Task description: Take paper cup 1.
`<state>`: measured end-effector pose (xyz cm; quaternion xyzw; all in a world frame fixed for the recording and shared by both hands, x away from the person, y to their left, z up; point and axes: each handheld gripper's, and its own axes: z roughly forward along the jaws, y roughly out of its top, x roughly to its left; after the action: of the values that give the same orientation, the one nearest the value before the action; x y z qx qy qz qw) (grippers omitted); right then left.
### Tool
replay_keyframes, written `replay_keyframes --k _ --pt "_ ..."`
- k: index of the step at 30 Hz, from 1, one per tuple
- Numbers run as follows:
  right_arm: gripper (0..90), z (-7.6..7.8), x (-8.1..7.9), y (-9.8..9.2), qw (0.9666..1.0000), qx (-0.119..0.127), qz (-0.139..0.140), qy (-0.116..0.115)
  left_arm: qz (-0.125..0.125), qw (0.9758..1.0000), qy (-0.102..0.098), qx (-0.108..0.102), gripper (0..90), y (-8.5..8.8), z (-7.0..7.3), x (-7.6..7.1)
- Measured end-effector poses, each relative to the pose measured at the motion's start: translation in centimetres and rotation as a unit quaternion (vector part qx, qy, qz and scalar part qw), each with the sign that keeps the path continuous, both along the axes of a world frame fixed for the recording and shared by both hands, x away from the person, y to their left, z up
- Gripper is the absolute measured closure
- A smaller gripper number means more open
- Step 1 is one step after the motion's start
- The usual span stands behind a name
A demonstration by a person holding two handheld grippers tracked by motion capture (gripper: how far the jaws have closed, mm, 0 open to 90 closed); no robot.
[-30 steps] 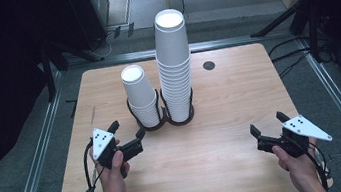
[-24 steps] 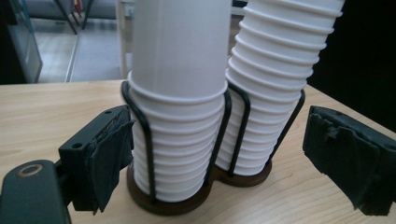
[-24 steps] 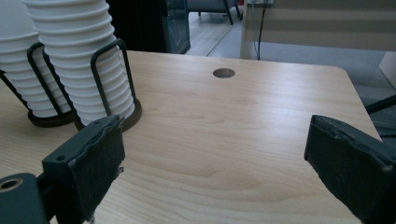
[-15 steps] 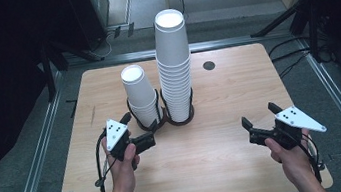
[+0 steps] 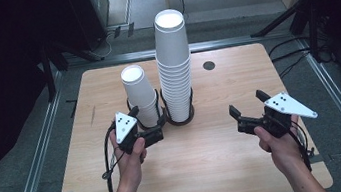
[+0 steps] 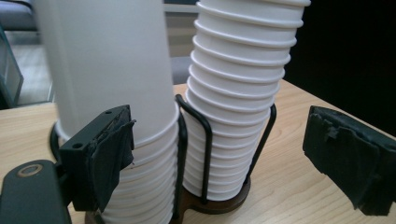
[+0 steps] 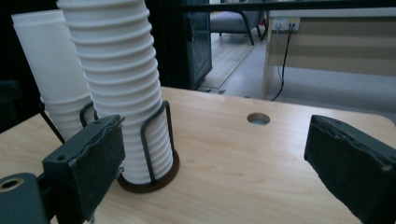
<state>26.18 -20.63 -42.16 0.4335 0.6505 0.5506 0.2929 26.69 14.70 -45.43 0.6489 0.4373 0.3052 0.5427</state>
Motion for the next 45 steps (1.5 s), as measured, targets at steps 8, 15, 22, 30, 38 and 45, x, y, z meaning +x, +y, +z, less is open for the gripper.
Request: replay_keyframes --k 8,15,22,30,38,45 --pt "5.2 3.3 0.5 1.9 0.9997 0.008 0.016 -0.016 -0.014 0.9997 -0.018 0.008 8.7 -2.1 0.7 0.8" --pt "4.8 5.4 1.6 3.9 0.9992 0.011 0.029 -0.024 -0.008 0.9997 -0.018 0.013 8.7 -3.7 1.2 1.7" --pt "1.5 6.1 2.5 5.4 0.9988 0.025 0.038 -0.015 -0.001 1.0 -0.003 -0.007 8.6 -4.5 1.5 2.8" --pt "0.0 7.4 3.6 7.7 0.9991 0.007 0.038 -0.019 0.009 0.9998 -0.015 -0.003 1.7 -5.5 2.7 4.0" --pt "0.0 9.2 5.1 9.3 0.9987 0.013 0.045 -0.019 0.027 0.9993 -0.02 0.015 1.7 -6.7 2.8 5.0" --pt "0.0 10.3 6.6 10.5 0.9985 0.022 0.047 -0.017 0.049 0.9983 -0.029 0.014 1.7 -7.6 2.7 6.0"
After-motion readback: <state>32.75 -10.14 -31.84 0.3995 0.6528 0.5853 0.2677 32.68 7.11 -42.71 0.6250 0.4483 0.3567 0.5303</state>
